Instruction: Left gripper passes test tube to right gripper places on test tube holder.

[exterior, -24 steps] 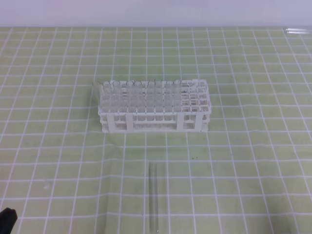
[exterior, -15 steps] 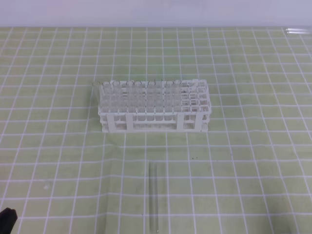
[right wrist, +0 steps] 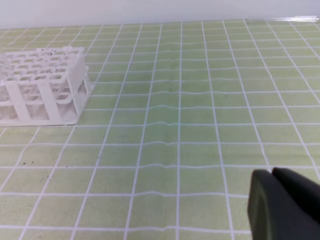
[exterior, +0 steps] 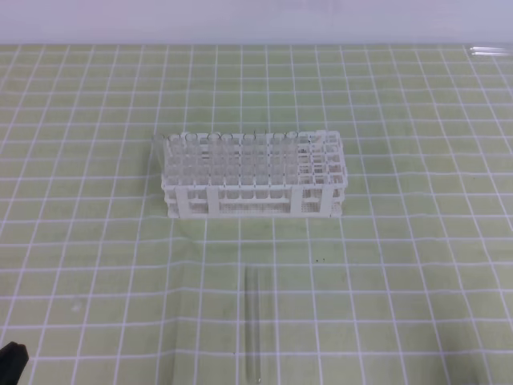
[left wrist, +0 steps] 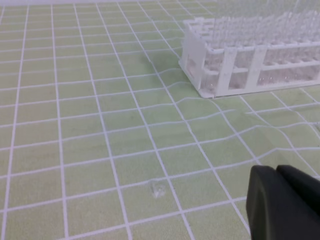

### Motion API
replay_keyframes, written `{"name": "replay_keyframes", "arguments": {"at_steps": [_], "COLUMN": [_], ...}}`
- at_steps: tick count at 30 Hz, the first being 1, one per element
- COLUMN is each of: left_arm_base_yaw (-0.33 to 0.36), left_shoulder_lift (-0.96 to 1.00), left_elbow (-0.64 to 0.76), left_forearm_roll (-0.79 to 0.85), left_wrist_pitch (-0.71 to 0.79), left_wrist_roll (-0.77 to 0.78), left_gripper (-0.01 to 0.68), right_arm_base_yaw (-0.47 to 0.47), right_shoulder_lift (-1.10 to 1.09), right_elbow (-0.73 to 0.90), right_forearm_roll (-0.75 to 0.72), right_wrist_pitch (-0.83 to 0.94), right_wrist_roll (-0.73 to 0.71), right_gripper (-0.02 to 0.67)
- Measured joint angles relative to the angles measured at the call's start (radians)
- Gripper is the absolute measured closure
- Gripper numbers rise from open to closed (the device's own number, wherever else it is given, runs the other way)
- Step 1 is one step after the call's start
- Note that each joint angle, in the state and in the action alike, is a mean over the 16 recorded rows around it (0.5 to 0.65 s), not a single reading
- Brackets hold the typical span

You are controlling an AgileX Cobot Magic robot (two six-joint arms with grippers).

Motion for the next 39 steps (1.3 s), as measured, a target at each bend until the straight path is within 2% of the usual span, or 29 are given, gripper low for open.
{"name": "replay_keyframes", "arguments": {"at_steps": [39], "left_arm_base_yaw": [0.0], "left_shoulder_lift": [-0.004], "left_elbow": [0.004], "left_forearm_roll": [0.0], "left_wrist_pitch": [-0.003], "left_wrist_roll": [0.0], "left_gripper": [0.675], "right_arm_base_yaw": [0.0], "right_shoulder_lift": [0.001], "right_elbow": [0.0], "right_forearm_roll": [0.0], "right_wrist_pitch": [0.0], "right_wrist_roll": [0.0], "right_gripper": [0.665]}}
